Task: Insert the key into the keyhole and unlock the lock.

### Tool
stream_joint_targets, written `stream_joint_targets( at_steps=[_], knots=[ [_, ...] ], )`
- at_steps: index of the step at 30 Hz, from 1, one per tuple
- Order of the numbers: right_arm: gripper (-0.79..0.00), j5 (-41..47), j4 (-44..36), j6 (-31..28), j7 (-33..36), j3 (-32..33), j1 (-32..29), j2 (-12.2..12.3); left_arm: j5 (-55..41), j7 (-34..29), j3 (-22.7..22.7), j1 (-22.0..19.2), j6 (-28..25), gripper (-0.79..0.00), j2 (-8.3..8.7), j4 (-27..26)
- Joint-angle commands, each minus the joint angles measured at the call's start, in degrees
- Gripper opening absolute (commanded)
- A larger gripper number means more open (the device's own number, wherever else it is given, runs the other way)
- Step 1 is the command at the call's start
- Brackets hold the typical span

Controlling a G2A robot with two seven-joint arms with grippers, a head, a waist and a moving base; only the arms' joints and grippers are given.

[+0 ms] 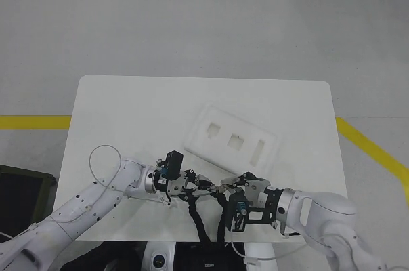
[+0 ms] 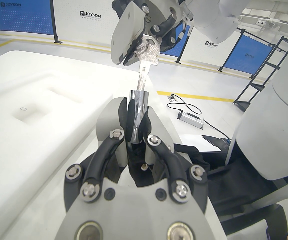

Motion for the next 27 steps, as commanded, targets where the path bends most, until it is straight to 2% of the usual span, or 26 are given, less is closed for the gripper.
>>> stream_joint_targets(
  at_steps=[1, 2, 3, 4, 5, 15, 16, 20, 22, 27],
  knots=[
    [-0.785, 1.41, 0.14, 0.24, 1.48, -0.05, 0.2, -0.03, 0.04, 0.03, -0.1, 0.08, 0.0, -0.785, 0.0, 0.07],
    [-0.72, 2.28, 0.21, 0.31, 2.26, -0.09, 0.28, -0.05, 0.17, -0.02, -0.16, 0.09, 0.0, -0.785, -0.01, 0.05],
    [-0.588, 3.18, 0.2, 0.35, 2.98, -0.13, 0.41, -0.07, 0.22, 0.0, -0.21, 0.13, 0.0, -0.785, -0.01, 0.04],
    [-0.422, 3.95, 0.17, 0.39, 3.69, -0.16, 0.59, -0.08, 0.26, 0.01, -0.25, 0.18, 0.0, -0.785, -0.01, 0.04],
    [0.0, 4.56, 0.08, 0.38, 4.33, -0.21, 0.79, -0.08, 0.3, 0.03, -0.29, 0.21, 0.0, -0.785, -0.02, 0.04],
    [-0.003, 5.17, -2.27, -0.22, 4.91, 0.72, 1.03, 0.31, 0.74, 0.48, -0.92, 0.61, 0.0, -0.785, -0.05, 0.04],
    [-0.12, 4.83, -2.69, -0.39, 4.62, 0.85, 0.78, 0.39, 0.76, 0.49, -0.98, 0.66, 0.0, -0.785, -0.06, 0.05],
    [-0.332, 2.53, -3.15, -1.28, 3.29, 0.73, 0.47, 0.66, 0.88, 0.47, -1.15, 0.84, 0.0, -0.785, -0.09, -0.01],
    [-0.394, 0.96, -3.15, -1.4, 2.73, 0.3, 0.49, 0.76, 0.93, 0.45, -1.23, 0.93, 0.0, -0.785, -0.11, -0.05],
    [-0.437, -2.65, -3.15, -0.88, 0.93, -1.19, 0.63, 0.9, 1.04, 0.33, -1.37, 1.19, 0.0, -0.785, -0.07, -0.2]
  ],
)
